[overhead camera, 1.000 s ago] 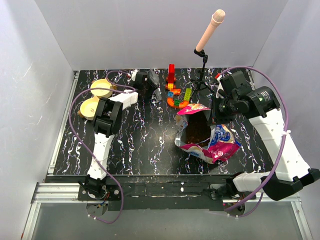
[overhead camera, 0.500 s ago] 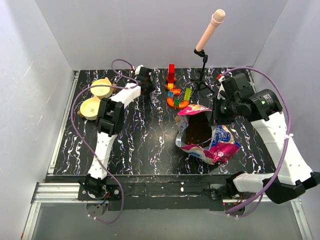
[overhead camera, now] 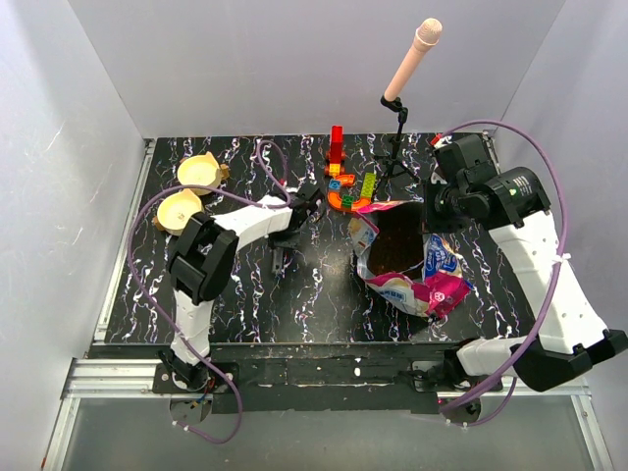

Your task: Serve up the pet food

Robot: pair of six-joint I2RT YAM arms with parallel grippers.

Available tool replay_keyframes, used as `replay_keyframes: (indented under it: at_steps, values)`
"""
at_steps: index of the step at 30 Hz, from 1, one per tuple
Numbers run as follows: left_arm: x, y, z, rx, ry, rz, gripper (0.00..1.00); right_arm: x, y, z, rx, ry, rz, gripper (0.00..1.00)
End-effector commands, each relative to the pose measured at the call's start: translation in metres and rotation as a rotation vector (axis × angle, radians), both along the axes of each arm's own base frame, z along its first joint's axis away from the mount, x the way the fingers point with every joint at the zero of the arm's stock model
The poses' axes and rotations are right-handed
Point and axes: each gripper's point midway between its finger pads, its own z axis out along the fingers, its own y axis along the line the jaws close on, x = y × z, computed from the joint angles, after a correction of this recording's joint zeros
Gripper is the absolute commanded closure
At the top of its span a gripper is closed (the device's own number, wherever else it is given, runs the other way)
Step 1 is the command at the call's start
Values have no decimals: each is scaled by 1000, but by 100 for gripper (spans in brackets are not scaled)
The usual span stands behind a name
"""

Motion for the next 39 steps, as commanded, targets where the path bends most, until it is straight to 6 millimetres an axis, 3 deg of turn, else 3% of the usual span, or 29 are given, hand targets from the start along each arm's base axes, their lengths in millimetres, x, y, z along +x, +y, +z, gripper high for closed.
replay_keyframes:
  at_steps: [1, 8, 12, 16, 24, 28, 32, 39]
  values:
    - [-29, 3, 19, -93, 33, -20, 95, 15, 7, 27, 55, -117, 17, 99]
    - [-33, -22, 25, -272, 10, -121, 62, 6, 13, 17, 108, -80, 17, 99]
    - [-35, -21, 32, -339, 0, -119, 40, 3, 14, 16, 122, -74, 10, 99]
    - [-39, -14, 35, -385, 14, -114, 29, 3, 13, 15, 111, -69, 13, 99]
    - [-46, -15, 53, -600, -58, -129, 32, 2, 16, 20, 126, -65, 26, 99]
    - [-37, -5, 50, -671, -105, -91, 34, 0, 22, 22, 148, -47, 39, 99]
    - [-38, 1, 48, -719, -145, -74, 48, 0, 21, 22, 142, -35, 39, 99]
    - [-44, 8, 43, -804, -184, -25, 48, -1, 32, 25, 180, -3, 64, 99]
